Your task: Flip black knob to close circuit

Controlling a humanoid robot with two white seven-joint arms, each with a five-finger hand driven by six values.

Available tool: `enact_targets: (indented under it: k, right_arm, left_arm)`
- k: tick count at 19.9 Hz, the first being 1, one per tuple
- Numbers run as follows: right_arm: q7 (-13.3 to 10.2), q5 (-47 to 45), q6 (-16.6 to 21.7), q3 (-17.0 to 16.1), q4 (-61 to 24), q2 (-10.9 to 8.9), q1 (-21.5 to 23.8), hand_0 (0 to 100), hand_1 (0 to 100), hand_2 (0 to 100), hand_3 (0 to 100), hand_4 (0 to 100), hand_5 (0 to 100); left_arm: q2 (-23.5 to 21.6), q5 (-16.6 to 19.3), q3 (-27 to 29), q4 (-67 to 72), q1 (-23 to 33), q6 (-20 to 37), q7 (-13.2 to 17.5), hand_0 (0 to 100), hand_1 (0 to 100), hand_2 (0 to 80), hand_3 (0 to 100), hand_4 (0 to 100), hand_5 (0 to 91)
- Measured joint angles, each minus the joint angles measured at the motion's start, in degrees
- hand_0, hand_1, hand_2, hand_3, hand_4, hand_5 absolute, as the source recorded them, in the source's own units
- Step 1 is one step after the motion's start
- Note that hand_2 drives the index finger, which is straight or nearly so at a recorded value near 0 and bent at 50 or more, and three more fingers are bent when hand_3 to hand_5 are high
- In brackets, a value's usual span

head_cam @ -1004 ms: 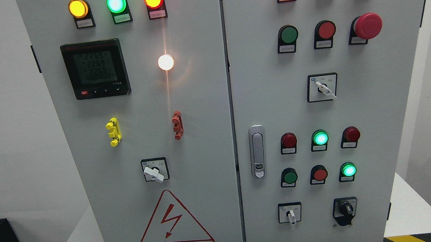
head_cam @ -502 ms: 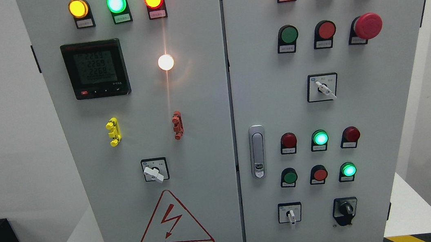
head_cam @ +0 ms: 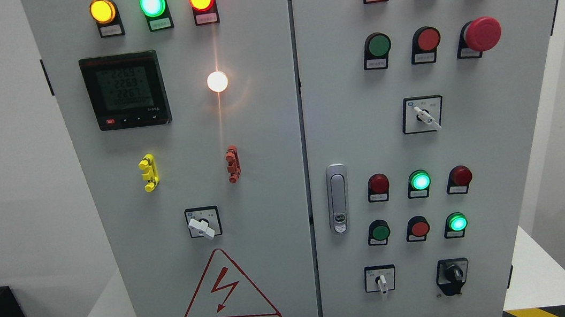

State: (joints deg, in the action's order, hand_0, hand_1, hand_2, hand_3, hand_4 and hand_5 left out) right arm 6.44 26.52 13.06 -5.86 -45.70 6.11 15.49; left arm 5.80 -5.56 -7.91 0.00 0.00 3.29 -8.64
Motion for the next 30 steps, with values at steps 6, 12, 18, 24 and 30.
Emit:
enact_targets:
  k: [6, 12, 18, 24, 30]
  right_arm:
    - [-7.9, 8.86, -0.95, -0.97, -8.92, 0.07, 0.17, 0, 9, 40, 67, 60, 54]
    - [-13.41, 16.78, -5.47, -1.14, -17.65, 0.1, 0.2, 0, 8, 55, 77, 69, 67]
    - [-16.82, 22.22, -8.97, -0.34, -25.57, 0.15, 0.21, 0, 9, 69, 89, 79, 82]
    - [-18.31, 26.74, -10.34, 0.24, -32.21, 0.19, -0.08, 0, 1, 77, 97, 85, 91]
    - [-18.57, 32.21, -10.48, 0.2, -37.95, 0.27, -1.53, 0, 0, 81, 100, 88, 93]
  left_arm:
    - [0.0, 0.0, 0.0, 0.0, 0.0, 0.0, 0.0, 12, 56, 0.0, 0, 0, 0.0]
    - [0.0, 0.0, 0.0, 0.0, 0.0, 0.0, 0.0, 12, 56, 0.0, 0, 0, 0.0]
    - [0.0, 0.0, 0.0, 0.0, 0.0, 0.0, 0.0, 12, 56, 0.0, 0, 0, 0.0]
    - [0.0, -0.01, 0.0, 0.0, 0.0, 0.0, 0.0, 12, 56, 0.0, 0, 0, 0.0]
    - [0.0, -0.02, 0.0, 0.0, 0.0, 0.0, 0.0, 12, 56, 0.0, 0, 0, 0.0]
